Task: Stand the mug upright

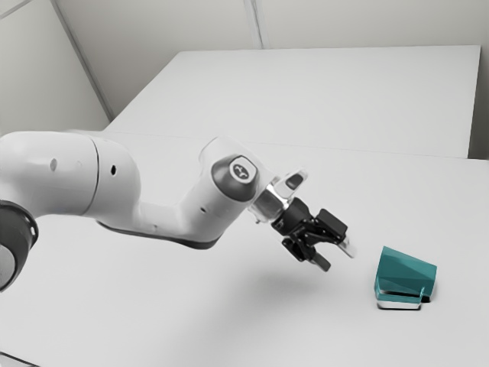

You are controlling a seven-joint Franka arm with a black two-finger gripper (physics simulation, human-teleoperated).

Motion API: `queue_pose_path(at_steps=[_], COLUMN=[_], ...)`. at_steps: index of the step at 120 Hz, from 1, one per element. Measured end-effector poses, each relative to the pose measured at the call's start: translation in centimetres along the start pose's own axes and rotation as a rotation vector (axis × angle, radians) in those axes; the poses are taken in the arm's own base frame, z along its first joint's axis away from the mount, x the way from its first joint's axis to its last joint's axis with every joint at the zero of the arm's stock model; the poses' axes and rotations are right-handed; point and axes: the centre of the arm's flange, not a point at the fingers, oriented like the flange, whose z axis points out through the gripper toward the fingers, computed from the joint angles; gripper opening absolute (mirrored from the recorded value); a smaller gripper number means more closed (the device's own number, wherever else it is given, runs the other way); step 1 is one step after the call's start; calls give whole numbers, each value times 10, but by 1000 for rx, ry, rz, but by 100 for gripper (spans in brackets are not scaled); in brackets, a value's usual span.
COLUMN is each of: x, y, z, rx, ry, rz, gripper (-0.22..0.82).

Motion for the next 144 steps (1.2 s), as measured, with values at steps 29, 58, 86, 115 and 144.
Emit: queue_pose_path(at_steps=[29,58,86,115,144], x=[6,24,34,37,41], y=[-4,10,11,13,18], z=[23,44,66,75,86], rx=[-11,-27,-36,-46,-56], ry=[28,47,41,47,50], rz=[83,183,238,271,297], gripper=[60,60,60,60,60])
